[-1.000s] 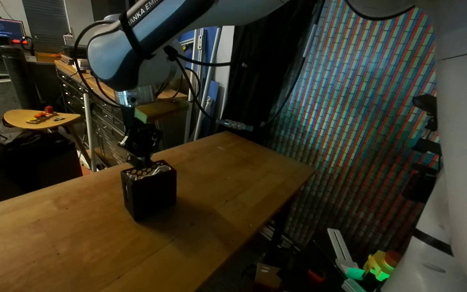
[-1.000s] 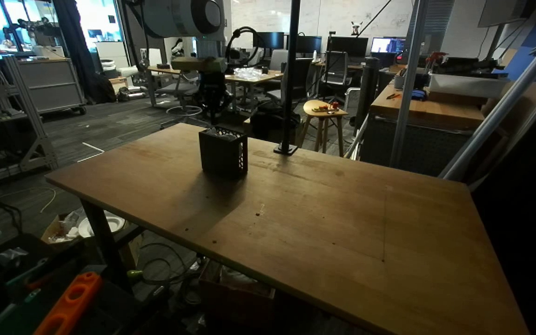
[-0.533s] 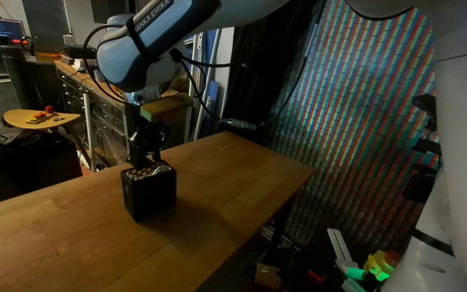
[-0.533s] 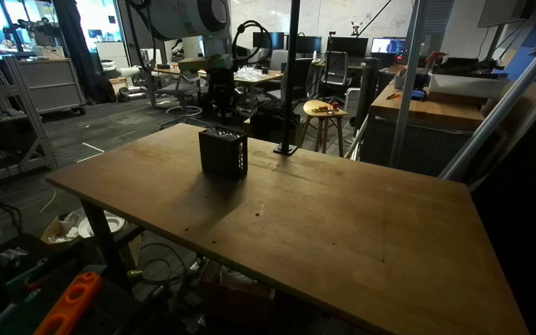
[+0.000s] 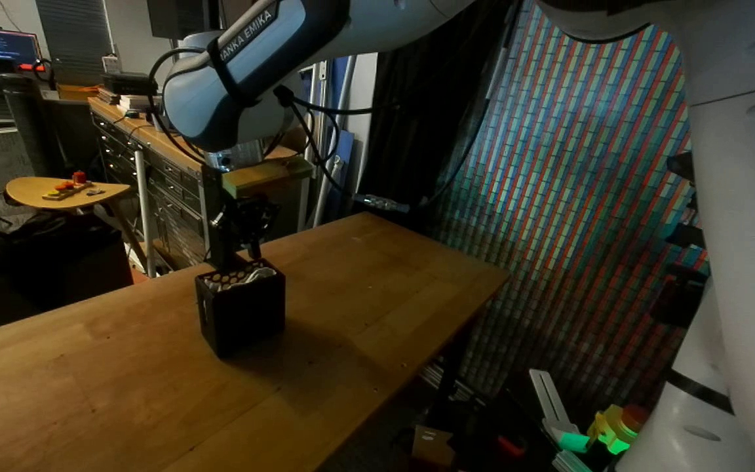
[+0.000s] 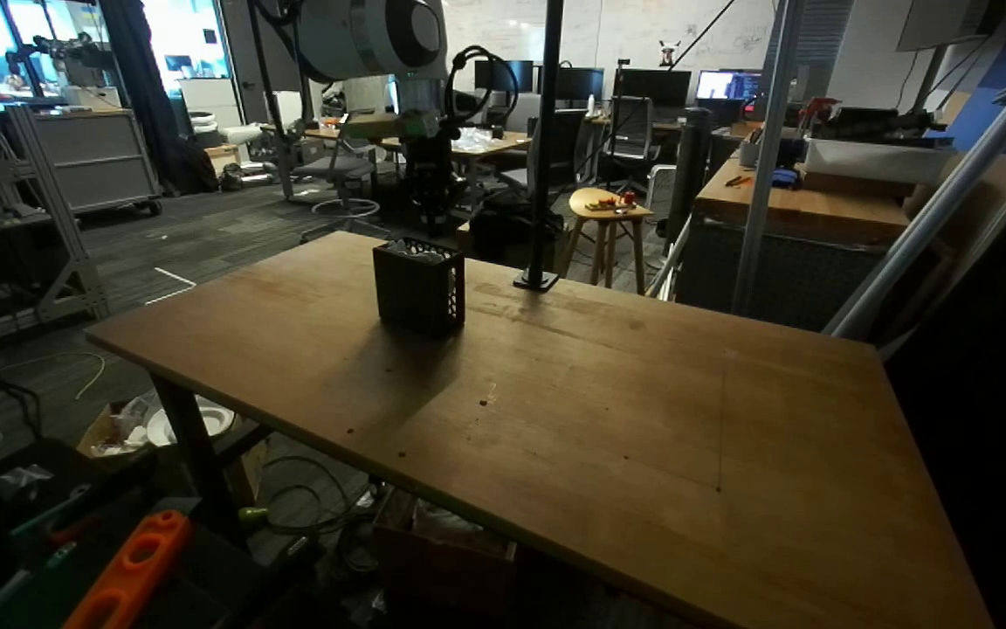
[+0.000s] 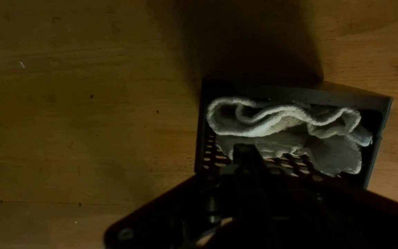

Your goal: Pick up the white towel from the table and put in the black object.

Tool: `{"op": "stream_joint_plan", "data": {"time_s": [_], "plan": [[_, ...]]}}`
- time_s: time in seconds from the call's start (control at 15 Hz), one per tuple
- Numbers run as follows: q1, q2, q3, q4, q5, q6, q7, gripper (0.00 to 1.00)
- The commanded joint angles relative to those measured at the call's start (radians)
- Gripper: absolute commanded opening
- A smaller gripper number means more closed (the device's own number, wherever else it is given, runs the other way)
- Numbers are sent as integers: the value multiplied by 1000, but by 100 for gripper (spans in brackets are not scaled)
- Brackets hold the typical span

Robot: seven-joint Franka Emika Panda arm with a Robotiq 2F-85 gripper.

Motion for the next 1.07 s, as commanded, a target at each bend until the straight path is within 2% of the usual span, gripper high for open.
{"op": "stream_joint_plan", "data": {"time_s": [0.0,0.4,1.0], "plan": [[0,34,0,43,47,15,38,0],[2,79,6,66,105,32,54,0],[0,152,25,31,185,114,44,0]]}}
